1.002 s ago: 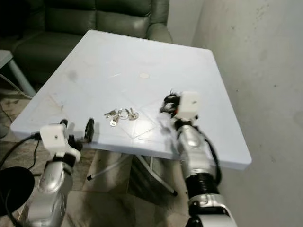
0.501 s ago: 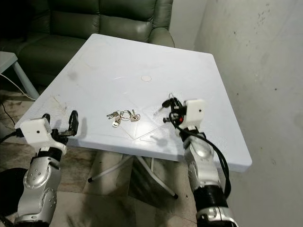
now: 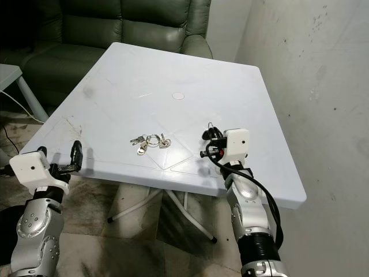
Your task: Hang keys on a hook
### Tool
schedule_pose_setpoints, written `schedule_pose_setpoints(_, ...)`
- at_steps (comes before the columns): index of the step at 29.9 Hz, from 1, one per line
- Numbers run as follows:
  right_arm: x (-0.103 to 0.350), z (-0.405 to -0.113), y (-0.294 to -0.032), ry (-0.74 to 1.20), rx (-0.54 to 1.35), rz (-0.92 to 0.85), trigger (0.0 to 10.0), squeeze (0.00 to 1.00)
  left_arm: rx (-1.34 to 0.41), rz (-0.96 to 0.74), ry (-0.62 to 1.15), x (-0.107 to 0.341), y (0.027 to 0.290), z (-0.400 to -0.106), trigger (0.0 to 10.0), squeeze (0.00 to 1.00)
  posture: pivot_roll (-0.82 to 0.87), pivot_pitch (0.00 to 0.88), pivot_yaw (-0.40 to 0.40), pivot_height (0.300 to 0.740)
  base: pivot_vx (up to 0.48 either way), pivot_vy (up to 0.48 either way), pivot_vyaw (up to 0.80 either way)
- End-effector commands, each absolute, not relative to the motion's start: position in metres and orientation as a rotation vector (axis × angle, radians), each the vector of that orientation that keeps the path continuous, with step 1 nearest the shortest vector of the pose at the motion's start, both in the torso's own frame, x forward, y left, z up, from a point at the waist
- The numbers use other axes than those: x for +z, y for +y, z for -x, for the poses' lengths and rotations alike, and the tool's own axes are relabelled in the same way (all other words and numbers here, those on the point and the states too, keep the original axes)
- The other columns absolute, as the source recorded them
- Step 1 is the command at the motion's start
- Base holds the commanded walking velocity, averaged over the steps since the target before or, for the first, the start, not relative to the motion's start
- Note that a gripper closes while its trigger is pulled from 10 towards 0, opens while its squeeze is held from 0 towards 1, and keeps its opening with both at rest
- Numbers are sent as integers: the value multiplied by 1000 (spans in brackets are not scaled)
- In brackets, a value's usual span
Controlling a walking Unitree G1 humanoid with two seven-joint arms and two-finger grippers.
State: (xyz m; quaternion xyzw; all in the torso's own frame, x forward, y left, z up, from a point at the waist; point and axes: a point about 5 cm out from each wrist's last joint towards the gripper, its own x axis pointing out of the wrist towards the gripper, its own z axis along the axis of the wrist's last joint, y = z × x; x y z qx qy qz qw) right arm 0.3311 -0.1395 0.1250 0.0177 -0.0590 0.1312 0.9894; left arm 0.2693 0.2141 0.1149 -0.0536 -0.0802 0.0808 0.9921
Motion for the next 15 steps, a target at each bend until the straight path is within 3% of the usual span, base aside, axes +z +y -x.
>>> schedule_pose_setpoints(1, 128, -330, -141, -136, 258, -23, 10000, 0, 158, 104, -170, 119, 215, -269, 10000, 0, 20, 0, -77, 740, 0, 0, 0)
schedule_pose_setpoints(6, 120, -327, -137, -112, 289, -17, 10000, 0, 147, 121, -136, 111, 218, -266, 10000, 0, 24, 0, -62, 740, 0, 49, 0)
schedule_pose_setpoints(15, 119, -327, -133, -108, 293, -14, 10000, 0, 147, 135, -136, 112, 217, -269, 10000, 0, 28, 0, -68, 740, 0, 443, 0)
